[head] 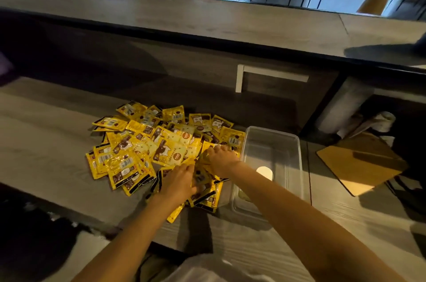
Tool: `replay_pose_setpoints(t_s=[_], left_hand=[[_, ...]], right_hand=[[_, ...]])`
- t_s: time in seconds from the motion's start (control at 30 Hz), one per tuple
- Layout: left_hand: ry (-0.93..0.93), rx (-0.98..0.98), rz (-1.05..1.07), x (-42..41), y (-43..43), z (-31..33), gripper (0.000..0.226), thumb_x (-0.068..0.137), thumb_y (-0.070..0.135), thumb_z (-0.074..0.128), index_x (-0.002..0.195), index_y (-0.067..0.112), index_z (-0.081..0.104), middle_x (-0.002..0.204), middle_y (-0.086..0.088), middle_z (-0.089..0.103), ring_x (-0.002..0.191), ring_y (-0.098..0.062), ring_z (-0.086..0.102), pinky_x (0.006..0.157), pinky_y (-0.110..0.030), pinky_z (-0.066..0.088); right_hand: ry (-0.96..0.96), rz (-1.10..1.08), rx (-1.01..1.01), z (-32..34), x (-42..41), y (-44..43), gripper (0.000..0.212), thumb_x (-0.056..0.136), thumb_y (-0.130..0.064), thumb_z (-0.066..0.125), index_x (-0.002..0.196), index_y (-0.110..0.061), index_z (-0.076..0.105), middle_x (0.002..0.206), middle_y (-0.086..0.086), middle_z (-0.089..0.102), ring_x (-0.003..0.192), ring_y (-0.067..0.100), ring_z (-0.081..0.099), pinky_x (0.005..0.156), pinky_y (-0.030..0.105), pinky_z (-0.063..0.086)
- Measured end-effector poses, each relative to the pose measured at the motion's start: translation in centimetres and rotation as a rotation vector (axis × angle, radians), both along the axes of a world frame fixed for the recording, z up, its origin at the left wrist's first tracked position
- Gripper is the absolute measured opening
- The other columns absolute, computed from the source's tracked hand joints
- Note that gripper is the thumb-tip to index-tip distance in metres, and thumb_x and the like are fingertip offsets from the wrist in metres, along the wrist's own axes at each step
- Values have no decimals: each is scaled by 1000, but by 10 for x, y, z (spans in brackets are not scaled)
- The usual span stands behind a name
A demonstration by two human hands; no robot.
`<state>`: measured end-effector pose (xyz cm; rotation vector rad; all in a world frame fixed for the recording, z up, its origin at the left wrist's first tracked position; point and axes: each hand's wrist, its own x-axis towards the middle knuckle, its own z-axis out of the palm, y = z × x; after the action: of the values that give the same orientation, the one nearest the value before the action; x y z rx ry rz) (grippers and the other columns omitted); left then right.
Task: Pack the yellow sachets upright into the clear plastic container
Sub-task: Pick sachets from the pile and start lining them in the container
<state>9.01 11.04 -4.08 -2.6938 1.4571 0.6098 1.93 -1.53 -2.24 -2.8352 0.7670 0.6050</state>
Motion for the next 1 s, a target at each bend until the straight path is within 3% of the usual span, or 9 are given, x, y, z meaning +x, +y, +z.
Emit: replay_pose_setpoints(t_s=[0.1, 0.2, 0.33, 0.43, 0.6, 0.77, 0.83, 0.9, 1.0], left_hand=[[-22, 12, -21, 5, -3, -1, 85, 83, 51, 58, 148, 18, 16, 152, -6, 24, 137, -27, 28, 110, -39, 29], [-54, 127, -87, 10, -4, 0, 97, 75, 52, 65, 148, 14, 13, 153, -11, 21, 138, -30, 26, 113, -40, 23], [-40, 257, -119, 1, -4, -4, 119, 67, 58, 71, 148, 5, 0, 152, -25, 10, 141, -42, 11, 116, -46, 17], [-34, 236, -151, 2, -5, 1, 98, 76, 53, 62, 146, 5, 13, 152, -25, 13, 140, -41, 14, 114, -44, 20], [-30, 187, -255, 13, -8, 15, 69, 86, 52, 49, 141, 12, 35, 153, -12, 22, 142, -28, 18, 112, -43, 21], [63, 86, -284, 22, -17, 33, 50, 91, 46, 49, 130, 14, 50, 127, -10, 54, 119, -26, 48, 95, -36, 39], [132, 20, -227, 25, -20, 44, 39, 94, 38, 47, 124, 14, 55, 115, -10, 60, 103, -24, 57, 76, -32, 44], [103, -67, -174, 25, -25, 59, 30, 97, 29, 44, 117, 12, 58, 96, -6, 57, 82, -19, 55, 57, -24, 38], [48, -247, -14, 26, -38, 79, 24, 96, 25, 47, 110, 13, 61, 95, -3, 52, 88, -19, 53, 66, -22, 41]], right_hand=[[79, -77, 5, -9, 5, -1, 65, 95, -13, 45, 147, -8, 9, 153, 26, 14, 143, 41, 13, 112, 52, 27], [69, -119, 0, -6, 8, 3, 65, 95, -11, 43, 148, -7, 6, 148, 29, 27, 141, 44, 18, 110, 53, 28], [1, -41, -37, 0, 9, 1, 45, 93, -6, 47, 136, 0, 35, 135, 18, 48, 126, 35, 46, 101, 42, 43], [-59, 51, -46, 5, 5, -1, 33, 94, -3, 44, 127, 1, 47, 131, 15, 52, 122, 32, 51, 95, 37, 46], [-210, -94, 9, 12, 1, -10, 28, 94, -4, 43, 121, 0, 49, 122, 19, 56, 114, 35, 54, 91, 39, 46], [-411, -313, 109, 28, -2, -19, 25, 91, 2, 40, 110, 6, 56, 112, 26, 59, 106, 41, 56, 84, 42, 46], [-519, -378, 162, 33, -6, -26, 24, 90, 1, 41, 105, 6, 59, 106, 28, 63, 101, 44, 58, 78, 43, 47], [-614, -452, 231, 38, -10, -34, 26, 89, 1, 41, 106, 6, 60, 106, 29, 63, 103, 46, 56, 82, 46, 47], [-789, -650, 393, 49, -19, -48, 24, 88, -7, 46, 96, 2, 67, 100, 25, 67, 98, 41, 62, 85, 53, 51]])
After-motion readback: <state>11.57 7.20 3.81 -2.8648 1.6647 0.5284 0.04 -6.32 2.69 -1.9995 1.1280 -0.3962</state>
